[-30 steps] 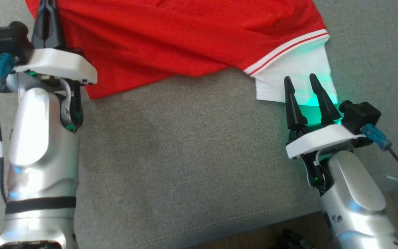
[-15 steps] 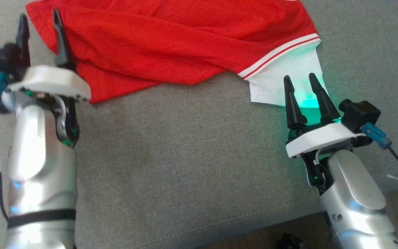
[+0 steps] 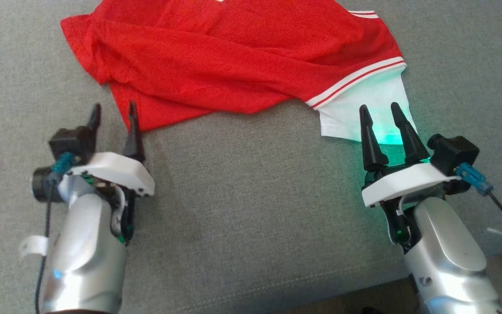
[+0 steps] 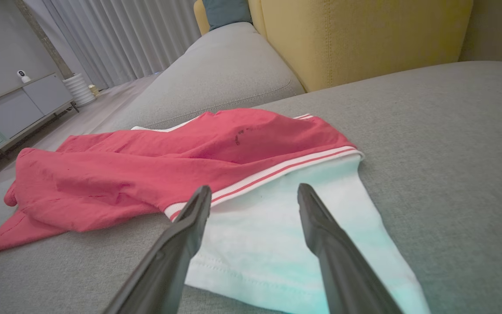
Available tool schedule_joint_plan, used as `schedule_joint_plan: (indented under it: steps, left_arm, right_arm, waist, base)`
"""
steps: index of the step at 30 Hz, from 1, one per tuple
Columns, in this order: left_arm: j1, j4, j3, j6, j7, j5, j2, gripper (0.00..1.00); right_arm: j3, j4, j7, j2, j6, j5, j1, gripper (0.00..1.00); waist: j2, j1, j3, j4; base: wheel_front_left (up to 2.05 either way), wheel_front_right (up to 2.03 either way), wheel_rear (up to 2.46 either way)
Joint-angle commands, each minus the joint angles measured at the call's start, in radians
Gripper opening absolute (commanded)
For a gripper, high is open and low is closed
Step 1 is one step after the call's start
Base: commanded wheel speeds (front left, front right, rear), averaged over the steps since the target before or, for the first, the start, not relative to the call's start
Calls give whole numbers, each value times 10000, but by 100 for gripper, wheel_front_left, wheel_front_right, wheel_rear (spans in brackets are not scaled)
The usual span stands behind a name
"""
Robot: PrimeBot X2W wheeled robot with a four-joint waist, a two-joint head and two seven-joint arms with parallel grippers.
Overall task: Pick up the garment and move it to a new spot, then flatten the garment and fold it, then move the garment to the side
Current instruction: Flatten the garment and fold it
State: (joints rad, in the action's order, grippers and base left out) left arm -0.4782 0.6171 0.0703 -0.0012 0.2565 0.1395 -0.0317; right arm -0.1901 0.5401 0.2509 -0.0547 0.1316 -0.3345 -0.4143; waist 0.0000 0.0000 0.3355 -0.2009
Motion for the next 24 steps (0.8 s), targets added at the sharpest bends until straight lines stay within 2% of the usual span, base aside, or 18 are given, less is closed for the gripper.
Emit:
schedule_joint_plan:
  steps: [1, 11, 19, 24]
  left_arm:
    - [-233, -96, -115, -15, 53, 48, -188, 100]
    - [-804, 1448, 192, 136, 53, 27, -186, 100]
    - [-981, 1662, 422, 47, 53, -145, -186, 100]
    - [-1065, 1399, 515, 184, 53, -367, -186, 100]
  right_arm:
    - [-238, -244, 109, 45, -9, -30, 33, 100]
    - [-254, -232, 109, 45, -9, -33, 122, 100]
    - [-267, -238, 109, 45, -9, -92, 89, 100]
    - [-272, -260, 109, 45, -9, -109, 51, 100]
  waist:
    - [0, 0, -7, -20]
    - [0, 0, 1, -209]
    - [0, 0, 59, -227]
    - [0, 0, 118, -228]
  base:
    - [0, 0, 0]
    - [0, 0, 0]
    - [0, 0, 0]
    - [0, 0, 0]
